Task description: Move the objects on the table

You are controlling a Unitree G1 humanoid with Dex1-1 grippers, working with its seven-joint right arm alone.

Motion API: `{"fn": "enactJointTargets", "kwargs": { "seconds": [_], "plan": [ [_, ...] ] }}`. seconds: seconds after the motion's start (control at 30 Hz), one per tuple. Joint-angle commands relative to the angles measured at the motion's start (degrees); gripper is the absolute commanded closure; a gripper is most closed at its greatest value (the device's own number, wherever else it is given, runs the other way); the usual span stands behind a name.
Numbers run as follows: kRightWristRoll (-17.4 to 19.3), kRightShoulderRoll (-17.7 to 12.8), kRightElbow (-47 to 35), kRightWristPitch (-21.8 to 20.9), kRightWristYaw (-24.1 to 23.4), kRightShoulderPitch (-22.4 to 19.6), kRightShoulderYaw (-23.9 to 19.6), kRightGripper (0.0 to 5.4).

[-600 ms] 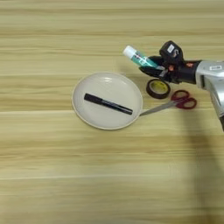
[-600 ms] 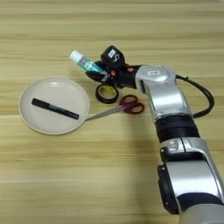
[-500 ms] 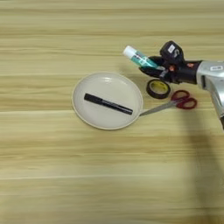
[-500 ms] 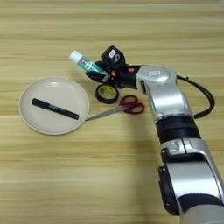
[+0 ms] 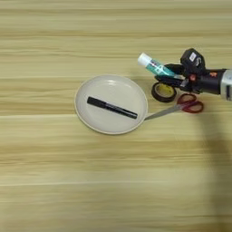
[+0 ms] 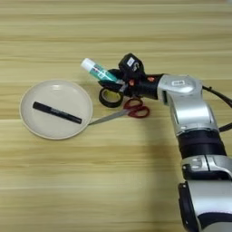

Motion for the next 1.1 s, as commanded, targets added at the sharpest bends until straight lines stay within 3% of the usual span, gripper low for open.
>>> {"fn": "enactJointTargets", "kwargs": {
  "seconds": [0.03, 0.5, 1.1],
  "plan": [
    [1.9, -3.6, -2.7, -3.3, -0.2, -3.2, -2.3, 3.74],
    [1.2, -5.9, 1.1, -7.4, 0.8, -2.2, -3.1, 3.74],
    [-0.1, -6.7, 6.2, -10.0, 1.0, -2.4, -2.1, 3.74]
  ]
}}
